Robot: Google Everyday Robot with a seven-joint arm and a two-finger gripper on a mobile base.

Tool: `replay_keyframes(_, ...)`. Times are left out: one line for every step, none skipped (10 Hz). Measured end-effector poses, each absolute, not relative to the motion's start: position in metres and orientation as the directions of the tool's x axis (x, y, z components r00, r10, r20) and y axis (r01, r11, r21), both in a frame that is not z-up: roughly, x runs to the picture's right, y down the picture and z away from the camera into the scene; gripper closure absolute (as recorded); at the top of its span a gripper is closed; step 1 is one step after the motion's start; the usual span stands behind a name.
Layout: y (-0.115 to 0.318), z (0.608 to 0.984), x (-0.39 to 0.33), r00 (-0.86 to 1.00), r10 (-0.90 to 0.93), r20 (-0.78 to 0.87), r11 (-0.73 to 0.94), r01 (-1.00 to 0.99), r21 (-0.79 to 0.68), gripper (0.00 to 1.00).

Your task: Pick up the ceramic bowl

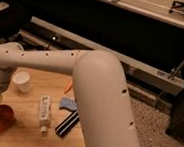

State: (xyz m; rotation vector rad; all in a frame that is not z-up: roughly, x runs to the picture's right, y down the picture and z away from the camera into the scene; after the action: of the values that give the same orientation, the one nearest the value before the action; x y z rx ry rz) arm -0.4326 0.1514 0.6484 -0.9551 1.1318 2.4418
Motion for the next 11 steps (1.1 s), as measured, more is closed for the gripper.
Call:
replay_keyframes(0.156,0.666,-0.438,-0.745,0.003,-0.667,-0.661,-0.502,0.558,0.2)
replay_keyframes(0.162,0.676,-0.443,-0.747,0.022,-0.664,-0.662,-0.509,0.55,0.2)
replay_keyframes(0.169,0.686,-0.448,-0.753,0.044,-0.657,-0.661,-0.515,0.546,0.2)
replay_keyframes(0.178,0.695,-0.453,-0.759,0.065,-0.648,-0.658,-0.521,0.544,0.2)
replay_keyframes(0.189,0.706,-0.459,-0.768,0.093,-0.633,-0.65,-0.528,0.546,0.2)
replay_keyframes(0.197,0.712,-0.462,-0.775,0.108,-0.622,-0.645,-0.531,0.549,0.2)
replay_keyframes(0.208,0.719,-0.464,-0.786,0.123,-0.606,-0.637,-0.531,0.559,0.2)
replay_keyframes(0.214,0.723,-0.465,-0.793,0.128,-0.596,-0.633,-0.528,0.566,0.2)
replay_keyframes(0.22,0.729,-0.465,-0.804,0.131,-0.58,-0.631,-0.519,0.576,0.2)
replay_keyframes(0.225,0.735,-0.464,-0.814,0.134,-0.565,-0.631,-0.51,0.585,0.2)
replay_keyframes(0.231,0.742,-0.463,-0.826,0.137,-0.547,-0.63,-0.499,0.595,0.21)
